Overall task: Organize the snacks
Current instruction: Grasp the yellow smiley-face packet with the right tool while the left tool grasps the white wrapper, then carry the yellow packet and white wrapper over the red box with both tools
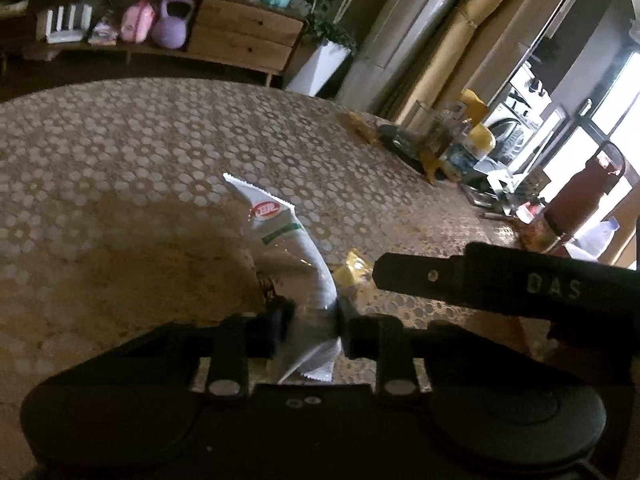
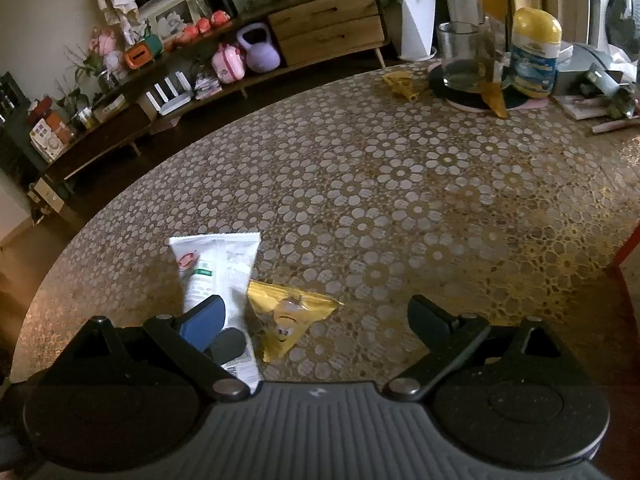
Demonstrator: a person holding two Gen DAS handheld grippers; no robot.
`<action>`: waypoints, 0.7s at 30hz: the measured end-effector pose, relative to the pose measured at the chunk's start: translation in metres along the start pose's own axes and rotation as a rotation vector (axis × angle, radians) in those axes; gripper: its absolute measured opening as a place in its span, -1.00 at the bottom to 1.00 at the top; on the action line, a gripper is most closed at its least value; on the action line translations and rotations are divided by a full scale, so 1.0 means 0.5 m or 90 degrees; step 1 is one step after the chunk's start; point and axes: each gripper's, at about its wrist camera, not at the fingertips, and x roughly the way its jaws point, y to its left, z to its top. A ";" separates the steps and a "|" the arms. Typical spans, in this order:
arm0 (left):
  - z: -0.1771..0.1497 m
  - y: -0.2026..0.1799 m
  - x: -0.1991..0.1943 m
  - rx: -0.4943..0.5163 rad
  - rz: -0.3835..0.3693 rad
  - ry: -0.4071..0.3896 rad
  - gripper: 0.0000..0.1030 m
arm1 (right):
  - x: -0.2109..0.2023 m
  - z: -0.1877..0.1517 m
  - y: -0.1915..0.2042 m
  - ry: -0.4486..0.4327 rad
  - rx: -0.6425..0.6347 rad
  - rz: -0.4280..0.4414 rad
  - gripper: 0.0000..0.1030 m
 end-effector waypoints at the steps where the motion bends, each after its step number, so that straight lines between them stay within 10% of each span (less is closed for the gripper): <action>1: -0.001 0.006 -0.005 -0.004 0.003 -0.003 -0.55 | 0.004 0.001 0.002 0.000 0.000 0.002 0.91; 8: -0.004 0.050 -0.038 -0.011 0.044 -0.031 -0.56 | 0.048 -0.002 0.030 0.013 -0.020 0.007 0.91; 21: -0.006 0.052 -0.044 0.007 0.052 -0.040 -0.57 | 0.090 -0.016 0.055 0.026 -0.071 -0.030 0.10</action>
